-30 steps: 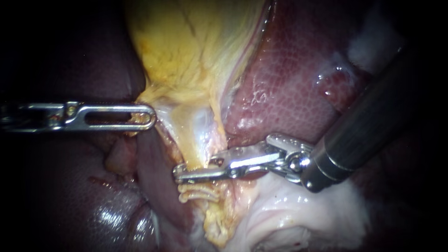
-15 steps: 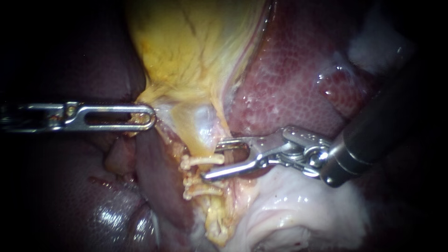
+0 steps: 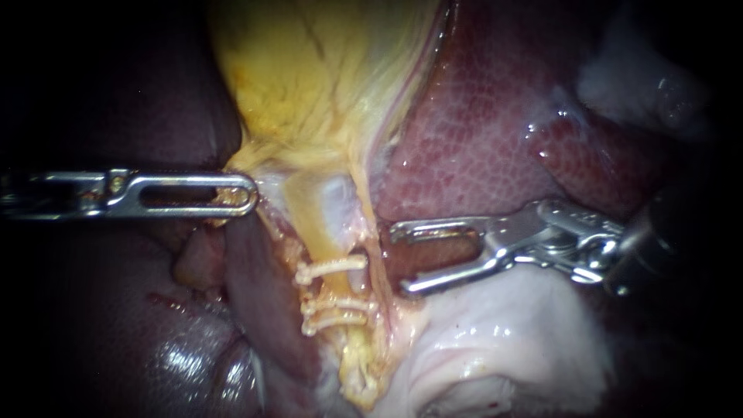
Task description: Going back third clip left tube
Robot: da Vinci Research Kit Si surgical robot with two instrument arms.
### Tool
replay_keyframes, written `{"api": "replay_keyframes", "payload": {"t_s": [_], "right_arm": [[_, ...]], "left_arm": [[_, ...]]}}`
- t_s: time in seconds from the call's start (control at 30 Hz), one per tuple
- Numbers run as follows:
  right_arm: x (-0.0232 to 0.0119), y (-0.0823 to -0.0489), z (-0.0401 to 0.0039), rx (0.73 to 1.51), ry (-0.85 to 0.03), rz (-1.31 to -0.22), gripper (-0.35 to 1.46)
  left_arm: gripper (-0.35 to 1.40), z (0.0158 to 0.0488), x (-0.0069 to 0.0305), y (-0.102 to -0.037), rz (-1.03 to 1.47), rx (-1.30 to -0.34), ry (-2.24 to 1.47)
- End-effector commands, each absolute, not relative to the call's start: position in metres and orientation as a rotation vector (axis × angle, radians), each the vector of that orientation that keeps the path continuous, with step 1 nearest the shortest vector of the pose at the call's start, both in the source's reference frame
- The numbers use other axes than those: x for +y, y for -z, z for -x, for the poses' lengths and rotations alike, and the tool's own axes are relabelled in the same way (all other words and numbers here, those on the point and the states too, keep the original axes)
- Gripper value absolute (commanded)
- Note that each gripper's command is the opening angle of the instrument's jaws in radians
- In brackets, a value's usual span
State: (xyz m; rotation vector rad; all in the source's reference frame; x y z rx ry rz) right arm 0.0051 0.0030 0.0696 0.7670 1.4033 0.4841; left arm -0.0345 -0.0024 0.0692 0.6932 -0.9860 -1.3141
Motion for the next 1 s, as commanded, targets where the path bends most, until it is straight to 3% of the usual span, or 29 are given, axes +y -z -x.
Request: {"api": "replay_keyframes", "payload": {"t_s": [0.03,0.3,0.77,1.0], "right_arm": [[0.0032,-0.0691,-0.0046,1.397,-0.480,-0.762,0.60],[0.0040,-0.0670,-0.0027,1.376,-0.461,-0.738,0.60],[0.0038,-0.0668,-0.0028,1.376,-0.459,-0.738,0.60],[0.0037,-0.0667,-0.0028,1.376,-0.459,-0.738,0.60]], "left_arm": [[-0.35,0.0345,-0.0025,-0.0694,-0.693,-0.986,1.314],[-0.35,0.0356,-0.0031,-0.0700,-0.679,-0.987,1.319],[-0.35,0.0435,-0.0070,-0.0771,-0.701,-0.960,1.284],[-0.35,0.0435,-0.0070,-0.0770,-0.703,-0.957,1.282]]}}
